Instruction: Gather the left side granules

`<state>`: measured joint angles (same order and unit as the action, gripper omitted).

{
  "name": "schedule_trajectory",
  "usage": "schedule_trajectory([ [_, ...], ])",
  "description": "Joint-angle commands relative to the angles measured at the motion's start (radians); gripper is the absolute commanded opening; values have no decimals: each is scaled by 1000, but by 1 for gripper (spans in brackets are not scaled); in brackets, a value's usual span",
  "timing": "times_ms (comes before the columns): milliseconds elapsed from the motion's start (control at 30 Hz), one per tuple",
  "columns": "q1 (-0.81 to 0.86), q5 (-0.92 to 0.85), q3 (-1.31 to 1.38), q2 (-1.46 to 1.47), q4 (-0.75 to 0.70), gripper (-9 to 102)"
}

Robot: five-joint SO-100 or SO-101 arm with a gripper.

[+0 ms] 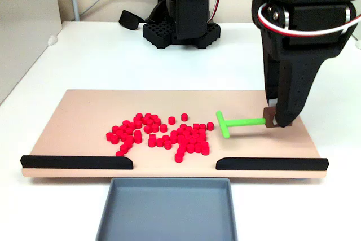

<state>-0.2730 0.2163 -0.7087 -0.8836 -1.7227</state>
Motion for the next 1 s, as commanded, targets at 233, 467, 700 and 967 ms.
schedule_trajectory([
  [233, -9, -166, -316, -380, -5, 0],
  [467, 32, -534, -568, -627, -5, 0],
  [700, 160, -1057, -709, -755, -5, 0],
  [967, 299, -1453, -715, -796, -3, 0],
])
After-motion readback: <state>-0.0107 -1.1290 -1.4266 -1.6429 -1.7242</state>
